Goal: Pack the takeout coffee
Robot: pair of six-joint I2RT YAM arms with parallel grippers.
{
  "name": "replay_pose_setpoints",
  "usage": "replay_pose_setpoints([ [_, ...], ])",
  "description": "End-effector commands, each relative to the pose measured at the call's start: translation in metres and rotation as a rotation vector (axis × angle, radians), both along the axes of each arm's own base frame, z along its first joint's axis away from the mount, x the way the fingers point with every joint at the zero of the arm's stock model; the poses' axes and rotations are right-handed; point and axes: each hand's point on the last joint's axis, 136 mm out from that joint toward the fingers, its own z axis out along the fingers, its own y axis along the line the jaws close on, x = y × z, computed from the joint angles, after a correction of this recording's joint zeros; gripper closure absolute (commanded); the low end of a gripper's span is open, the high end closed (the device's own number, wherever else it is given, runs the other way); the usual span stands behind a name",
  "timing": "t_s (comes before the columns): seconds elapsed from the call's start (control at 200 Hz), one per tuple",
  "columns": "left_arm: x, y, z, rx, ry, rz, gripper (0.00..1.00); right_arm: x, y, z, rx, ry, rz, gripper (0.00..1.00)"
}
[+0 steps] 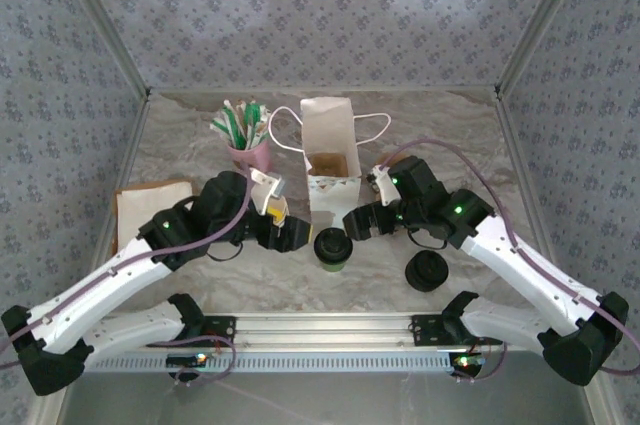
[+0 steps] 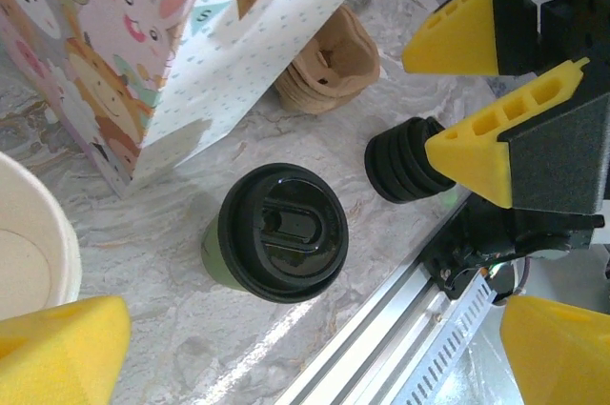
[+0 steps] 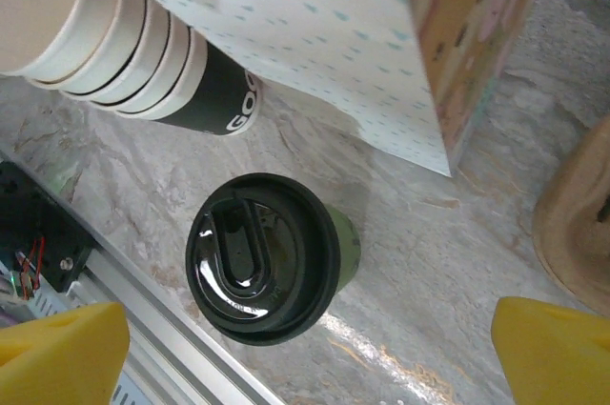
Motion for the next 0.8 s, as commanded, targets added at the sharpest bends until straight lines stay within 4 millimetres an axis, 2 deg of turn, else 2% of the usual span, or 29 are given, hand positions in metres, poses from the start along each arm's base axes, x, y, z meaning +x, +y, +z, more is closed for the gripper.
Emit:
replay_pose_setpoints([
  [0.0,-0.001,-0.012,0.017,-0.015,-0.058,-0.043,0.01,-0.01,0.014,0.002,0.008,-0.009,0.1,0.03],
  [0.15,-0.007,-0.011,0.012,0.013,-0.068,-0.061,0.01,-0.017,0.021,-0.002,-0.063,-0.013,0.15,0.07],
  [0.555,-0.008,0.023,0.017,0.006,-0.156,0.027,0.01,-0.033,0.04,0.0,-0.155,-0.023,0.264,0.1],
  [0.605,-0.01,0.026,0.019,0.005,-0.167,0.028,0.01,-0.037,0.042,-0.005,-0.185,-0.015,0.288,0.1],
  [0.625,-0.01,0.027,0.02,0.005,-0.172,0.028,0.01,-0.037,0.046,0.003,-0.181,-0.03,0.295,0.11],
  [0.794,-0.014,0.037,0.023,0.013,-0.217,0.019,0.01,-0.035,0.047,-0.004,-0.323,-0.032,0.331,0.12],
])
